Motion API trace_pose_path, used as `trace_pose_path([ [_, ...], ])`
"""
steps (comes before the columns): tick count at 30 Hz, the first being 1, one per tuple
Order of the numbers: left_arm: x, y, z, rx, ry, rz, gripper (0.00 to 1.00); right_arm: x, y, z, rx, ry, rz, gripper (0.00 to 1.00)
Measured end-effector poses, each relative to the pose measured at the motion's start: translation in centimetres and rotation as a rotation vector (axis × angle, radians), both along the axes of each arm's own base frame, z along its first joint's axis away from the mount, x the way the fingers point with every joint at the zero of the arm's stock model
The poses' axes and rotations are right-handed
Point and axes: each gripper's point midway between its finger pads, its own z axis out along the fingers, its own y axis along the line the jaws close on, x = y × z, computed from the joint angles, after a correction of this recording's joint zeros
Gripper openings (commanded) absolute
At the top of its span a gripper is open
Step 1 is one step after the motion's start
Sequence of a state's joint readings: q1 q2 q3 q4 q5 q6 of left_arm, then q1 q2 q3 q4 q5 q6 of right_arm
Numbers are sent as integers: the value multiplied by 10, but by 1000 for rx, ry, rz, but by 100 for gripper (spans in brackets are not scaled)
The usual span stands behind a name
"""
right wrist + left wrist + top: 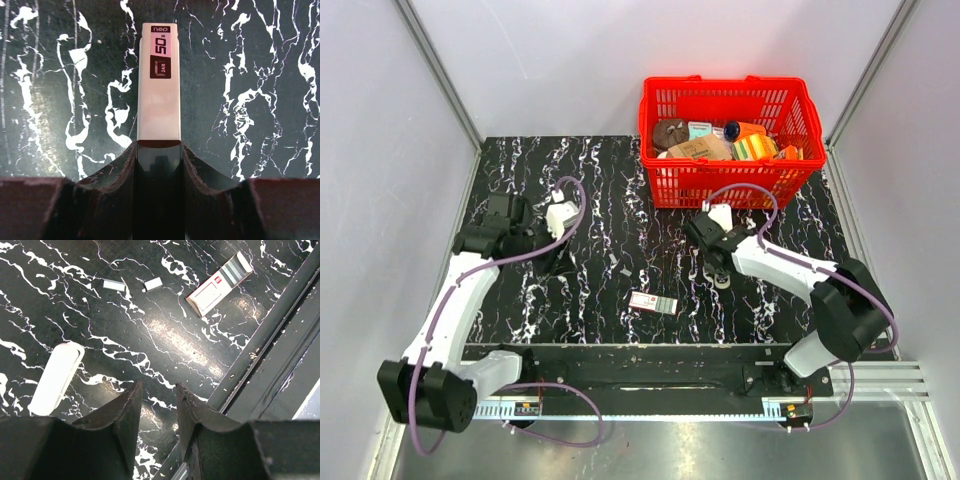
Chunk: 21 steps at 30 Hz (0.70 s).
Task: Unload the staples from the stapler
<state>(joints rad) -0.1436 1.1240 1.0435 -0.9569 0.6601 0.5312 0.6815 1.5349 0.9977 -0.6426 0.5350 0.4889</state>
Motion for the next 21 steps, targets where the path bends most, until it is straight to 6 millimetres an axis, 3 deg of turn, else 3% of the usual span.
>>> trace_pose_path([
  [1, -4, 2, 1, 9, -12, 4, 42, -1, -1, -5, 4, -3, -4, 6],
  [3, -9, 6, 3, 24, -36, 10, 62, -2, -4, -15, 11, -5, -14, 19],
  [4, -10, 8, 5, 30, -45, 17, 67, -3, -6, -20, 12, -4, -19, 29],
  [6, -9, 11, 5, 46, -58, 24, 71, -6, -10, -27, 13, 0, -28, 50],
  [7, -8, 13, 5, 56, -58, 35, 73, -6, -11, -29, 15, -1, -32, 55],
  [11, -5, 24, 5, 106, -81, 89, 79, -1, -7, -26, 39, -24, -43, 63],
  [13, -5, 30, 10, 127, -119, 120, 88, 2, -4, -23, 48, -31, -48, 68],
  [17, -7, 46, 15, 182, -188, 205, 95, 6, 7, -4, 95, -69, -43, 76],
  [21, -10, 63, 4, 253, -186, 268, 96, 6, 53, 32, 169, -149, 72, 71],
])
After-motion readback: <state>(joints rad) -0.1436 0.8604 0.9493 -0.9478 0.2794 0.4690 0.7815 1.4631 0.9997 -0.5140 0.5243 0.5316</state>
